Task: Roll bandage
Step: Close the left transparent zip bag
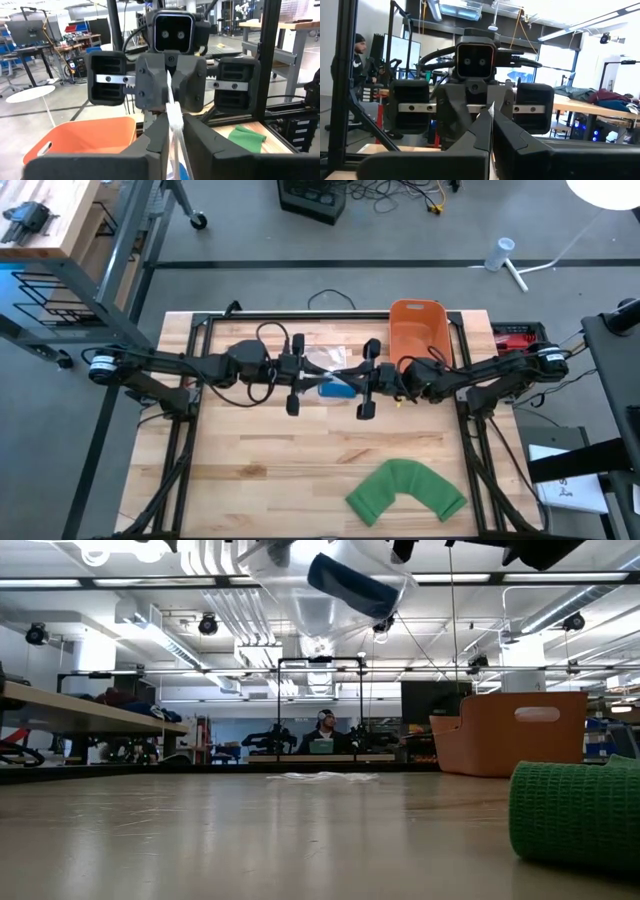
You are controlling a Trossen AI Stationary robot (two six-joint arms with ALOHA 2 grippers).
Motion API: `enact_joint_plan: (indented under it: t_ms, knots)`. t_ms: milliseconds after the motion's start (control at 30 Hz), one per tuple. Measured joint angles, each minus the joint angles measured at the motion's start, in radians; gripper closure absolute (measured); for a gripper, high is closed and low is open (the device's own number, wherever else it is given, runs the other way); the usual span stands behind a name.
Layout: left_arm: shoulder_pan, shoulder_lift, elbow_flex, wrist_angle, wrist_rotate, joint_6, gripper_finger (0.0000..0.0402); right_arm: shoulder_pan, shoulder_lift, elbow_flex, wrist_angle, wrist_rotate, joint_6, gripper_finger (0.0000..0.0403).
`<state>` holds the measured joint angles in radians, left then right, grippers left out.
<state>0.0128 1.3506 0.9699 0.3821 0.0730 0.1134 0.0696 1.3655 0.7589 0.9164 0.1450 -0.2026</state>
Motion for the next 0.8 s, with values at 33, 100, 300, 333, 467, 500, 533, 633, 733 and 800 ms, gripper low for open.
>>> enact_joint_plan:
  t_ms: [33,100,300,333,467,500,533,633,733,800]
  knots:
    - [0.0,0.0,0.0,-0.003,0.0,0.0,0.0348,0.0,0.0,0.0,0.002,0.001,0.0,0.0401]
    - [0.0,0.0,0.0,-0.006,0.0,0.0,0.0333,0.0,0.0,0.0,0.002,0.002,0.0,0.0402]
    - [0.0,-0.006,0.0,0.005,-0.001,-0.005,0.0298,0.0,0.0,0.0,-0.001,0.002,-0.008,0.0402]
    - [0.0,-0.006,-0.001,0.011,-0.001,-0.01,0.0295,0.0,0.0,0.0,-0.002,0.002,-0.009,0.0403]
    - [0.0,-0.006,-0.002,0.041,-0.007,-0.014,0.0292,0.0,0.0,0.0,-0.002,0.004,-0.009,0.0403]
    - [0.0,-0.006,-0.002,0.042,-0.01,-0.009,0.0293,0.0,-0.001,0.0,-0.002,0.004,-0.008,0.0403]
    - [0.0,-0.006,-0.002,0.042,-0.017,-0.002,0.0296,0.0,-0.001,0.0,-0.002,0.005,-0.008,0.0403]
    - [0.0,-0.006,-0.002,0.043,-0.044,0.014,0.0309,0.0,-0.001,0.0,-0.002,0.005,-0.003,0.0403]
    - [0.001,-0.006,-0.002,0.044,-0.048,0.028,0.0325,0.0,-0.001,0.0,-0.001,0.005,0.006,0.0403]
    - [0.001,-0.006,-0.002,0.045,-0.048,0.029,0.0337,0.0,-0.001,0.0,-0.001,0.005,0.006,0.0403]
